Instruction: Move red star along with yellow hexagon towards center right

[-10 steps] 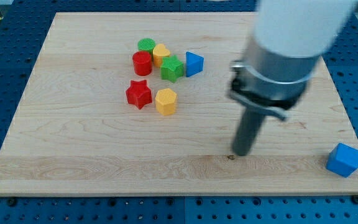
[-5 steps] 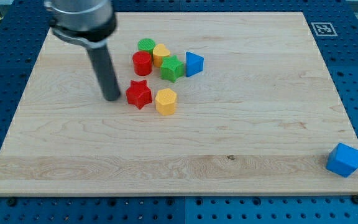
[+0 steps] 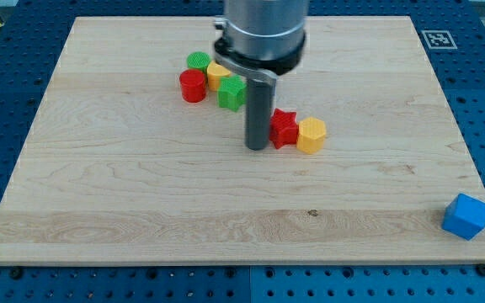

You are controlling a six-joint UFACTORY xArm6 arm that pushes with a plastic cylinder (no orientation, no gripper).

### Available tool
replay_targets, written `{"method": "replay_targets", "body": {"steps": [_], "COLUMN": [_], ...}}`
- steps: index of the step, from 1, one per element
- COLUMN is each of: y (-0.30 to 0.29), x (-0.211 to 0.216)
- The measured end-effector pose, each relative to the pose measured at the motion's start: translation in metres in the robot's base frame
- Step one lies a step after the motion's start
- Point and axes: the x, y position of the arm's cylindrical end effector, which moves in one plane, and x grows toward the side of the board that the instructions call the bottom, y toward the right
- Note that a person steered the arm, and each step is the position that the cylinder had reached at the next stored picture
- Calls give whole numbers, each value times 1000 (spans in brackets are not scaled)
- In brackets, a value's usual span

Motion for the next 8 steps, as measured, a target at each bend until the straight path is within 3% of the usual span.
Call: {"method": "replay_targets", "body": {"steps": [1,2,5,8], "y": [-42,-41,78,126], "x": [-30,-48,-2,-2]}}
